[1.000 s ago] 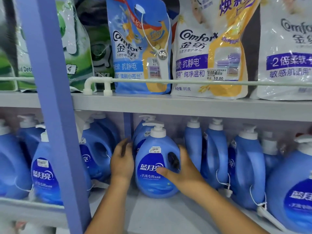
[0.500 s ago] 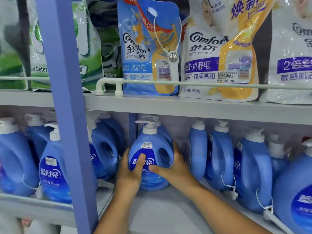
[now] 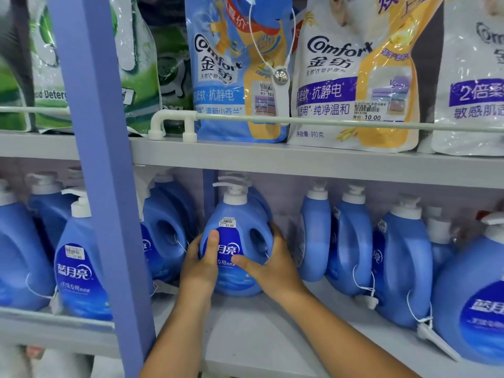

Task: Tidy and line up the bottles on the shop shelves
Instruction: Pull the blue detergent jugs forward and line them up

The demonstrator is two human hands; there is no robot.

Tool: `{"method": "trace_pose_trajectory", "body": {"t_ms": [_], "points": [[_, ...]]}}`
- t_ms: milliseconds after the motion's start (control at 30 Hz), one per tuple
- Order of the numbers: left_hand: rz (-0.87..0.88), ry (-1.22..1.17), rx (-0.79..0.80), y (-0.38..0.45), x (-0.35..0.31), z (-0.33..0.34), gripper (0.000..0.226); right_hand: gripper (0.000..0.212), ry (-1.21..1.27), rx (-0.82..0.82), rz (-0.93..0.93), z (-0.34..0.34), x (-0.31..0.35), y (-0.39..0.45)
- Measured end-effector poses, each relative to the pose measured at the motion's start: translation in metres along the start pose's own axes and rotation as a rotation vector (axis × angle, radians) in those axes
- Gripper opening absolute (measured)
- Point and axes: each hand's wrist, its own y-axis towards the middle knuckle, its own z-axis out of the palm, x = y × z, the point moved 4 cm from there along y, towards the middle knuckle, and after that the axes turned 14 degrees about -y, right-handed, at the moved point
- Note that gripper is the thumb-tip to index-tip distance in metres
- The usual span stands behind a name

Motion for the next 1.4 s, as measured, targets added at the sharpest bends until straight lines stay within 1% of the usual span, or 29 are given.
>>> {"method": "trace_pose_trajectory", "body": {"t_ms": [33, 67, 100, 167, 200, 233, 267, 300, 333, 400, 433, 533, 567, 633, 667, 767, 833, 867, 900, 933, 967, 1033, 1067, 1133, 1200, 1233, 1300, 1333, 1400], "points": [[0.011, -0.007, -0.003, -0.003, 0.0, -0.001, 0.031, 0.081, -0.038, -0.024, -0.024, -0.006, 0.003, -0.002], [0.033, -0.007, 0.001, -0.005, 0.001, -0.002, 0.027, 0.072, -0.078, -0.107, -0.05, -0.019, 0.007, -0.003], [0.059, -0.002, 0.01, -0.007, 0.001, -0.003, 0.025, 0.064, -0.114, -0.248, -0.065, -0.038, 0.008, -0.004], [0.105, 0.027, 0.04, -0.012, 0.002, -0.003, 0.038, 0.053, -0.185, -0.561, -0.07, -0.085, 0.008, -0.002], [0.123, 0.054, 0.054, -0.014, 0.001, -0.002, 0.05, 0.048, -0.213, -0.645, -0.06, -0.105, 0.008, 0.001], [0.139, 0.08, 0.059, -0.014, 0.0, -0.001, 0.062, 0.042, -0.223, -0.654, -0.043, -0.119, 0.009, 0.008], [0.149, 0.102, 0.06, -0.013, 0.001, -0.001, 0.072, 0.035, -0.219, -0.594, -0.021, -0.126, 0.01, 0.018], [0.156, 0.114, 0.061, -0.013, 0.001, -0.001, 0.077, 0.029, -0.222, -0.491, 0.018, -0.127, 0.01, 0.031], [0.162, 0.12, 0.06, -0.012, 0.002, -0.001, 0.079, 0.029, -0.243, -0.388, 0.076, -0.127, 0.009, 0.044], [0.158, 0.112, 0.054, -0.011, 0.003, -0.003, 0.08, 0.036, -0.293, -0.24, 0.19, -0.128, 0.008, 0.069], [0.152, 0.098, 0.055, -0.011, 0.004, -0.003, 0.078, 0.034, -0.31, -0.197, 0.219, -0.13, 0.007, 0.079], [0.148, 0.064, 0.058, -0.01, 0.004, -0.004, 0.066, 0.04, -0.367, -0.108, 0.234, -0.135, 0.004, 0.091], [0.152, 0.059, 0.06, -0.01, 0.004, -0.004, 0.062, 0.038, -0.382, -0.128, 0.228, -0.136, 0.002, 0.091], [0.163, 0.055, 0.061, -0.011, 0.003, -0.003, 0.056, 0.022, -0.404, -0.213, 0.213, -0.136, -0.001, 0.086], [0.167, 0.053, 0.062, -0.011, 0.004, -0.003, 0.056, 0.022, -0.44, -0.256, 0.203, -0.135, 0.0, 0.084], [0.165, 0.048, 0.06, -0.01, 0.006, -0.003, 0.068, 0.043, -0.749, -0.374, 0.151, -0.13, 0.007, 0.076], [0.168, 0.063, 0.051, -0.011, 0.006, -0.003, 0.074, 0.045, -0.839, -0.479, 0.073, -0.123, 0.016, 0.072], [0.172, 0.071, 0.05, -0.012, 0.006, -0.003, 0.075, 0.038, -0.771, -0.497, 0.041, -0.118, 0.018, 0.071], [0.175, 0.079, 0.051, -0.013, 0.005, -0.003, 0.075, 0.028, -0.617, -0.472, 0.058, -0.115, 0.018, 0.072], [0.176, 0.085, 0.053, -0.014, 0.005, -0.002, 0.072, 0.022, -0.483, -0.416, 0.1, -0.113, 0.015, 0.075], [0.176, 0.09, 0.053, -0.014, 0.006, -0.002, 0.069, 0.022, -0.401, -0.363, 0.14, -0.111, 0.01, 0.079], [0.175, 0.094, 0.051, -0.013, 0.007, -0.002, 0.061, 0.02, -0.408, -0.341, 0.158, -0.11, 0.005, 0.083], [0.175, 0.096, 0.052, -0.013, 0.007, -0.002, 0.059, 0.021, -0.457, -0.382, 0.147, -0.111, 0.004, 0.085], [0.181, 0.107, 0.054, -0.014, 0.007, -0.002, 0.055, 0.031, -0.605, -0.512, 0.135, -0.109, 0.003, 0.09], [0.185, 0.111, 0.051, -0.013, 0.006, -0.003, 0.053, 0.042, -0.665, -0.607, 0.154, -0.103, 0.004, 0.097], [0.182, 0.106, 0.05, -0.013, 0.006, -0.002, 0.059, 0.048, -0.69, -0.615, 0.169, -0.1, 0.003, 0.101], [0.185, 0.118, 0.065, -0.012, 0.009, -0.002, 0.081, 0.063, -0.79, -0.564, 0.175, -0.094, -0.005, 0.106], [0.186, 0.129, 0.074, -0.01, 0.01, -0.002, 0.092, 0.07, -0.854, -0.541, 0.15, -0.091, -0.011, 0.106], [0.178, 0.144, 0.08, -0.008, 0.013, -0.001, 0.105, 0.082, -0.933, -0.512, 0.098, -0.09, -0.022, 0.104]]}}
